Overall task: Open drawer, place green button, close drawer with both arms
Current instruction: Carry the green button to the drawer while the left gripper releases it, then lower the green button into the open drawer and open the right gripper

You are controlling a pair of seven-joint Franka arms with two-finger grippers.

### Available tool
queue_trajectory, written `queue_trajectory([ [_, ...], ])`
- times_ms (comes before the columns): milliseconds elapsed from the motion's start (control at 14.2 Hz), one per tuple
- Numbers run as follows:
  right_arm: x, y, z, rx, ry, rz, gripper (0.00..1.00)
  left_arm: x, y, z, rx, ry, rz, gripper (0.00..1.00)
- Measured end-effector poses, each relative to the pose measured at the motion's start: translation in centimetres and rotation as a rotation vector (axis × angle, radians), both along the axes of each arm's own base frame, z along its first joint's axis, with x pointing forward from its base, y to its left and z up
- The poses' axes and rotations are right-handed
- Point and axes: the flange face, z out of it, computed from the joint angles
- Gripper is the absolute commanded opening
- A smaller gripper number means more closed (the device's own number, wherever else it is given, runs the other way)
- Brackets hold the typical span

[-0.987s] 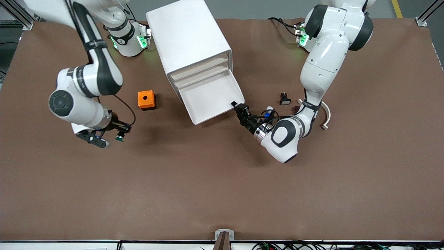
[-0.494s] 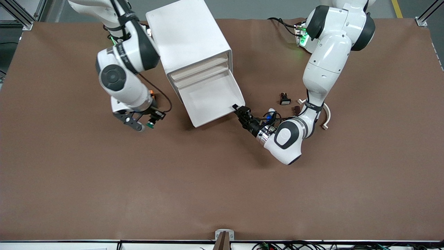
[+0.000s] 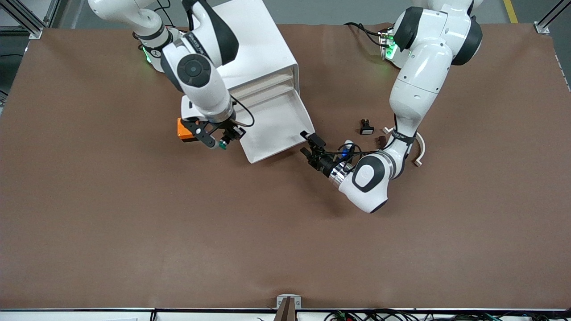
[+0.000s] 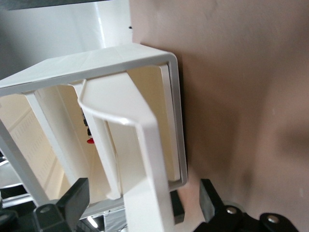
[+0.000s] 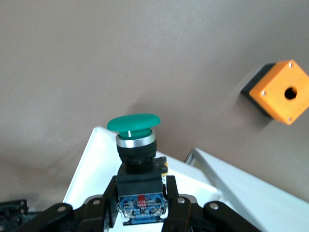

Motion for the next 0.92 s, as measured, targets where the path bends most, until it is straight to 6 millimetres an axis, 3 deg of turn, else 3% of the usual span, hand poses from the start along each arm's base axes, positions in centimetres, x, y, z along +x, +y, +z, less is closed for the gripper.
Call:
queue_trajectory([
  [212,-2.5,3.2,-0.8,-0.014,0.007,-0.041,0.00,2.2,0.7,2.2,-0.092,-0.171,-0.048,1.00],
  [564,-5.9,7.9,-3.6,-0.022,0.008,-0.087,0.00,4.7,3.4,4.0,-0.271,-0.491,-0.188,1.00],
  [917,-7.7,11.1,-7.4,-0.034,0.017,-0.117,0.00,5.6,2.5,10.0,-0.433,-0.859,-0.479,1.00],
])
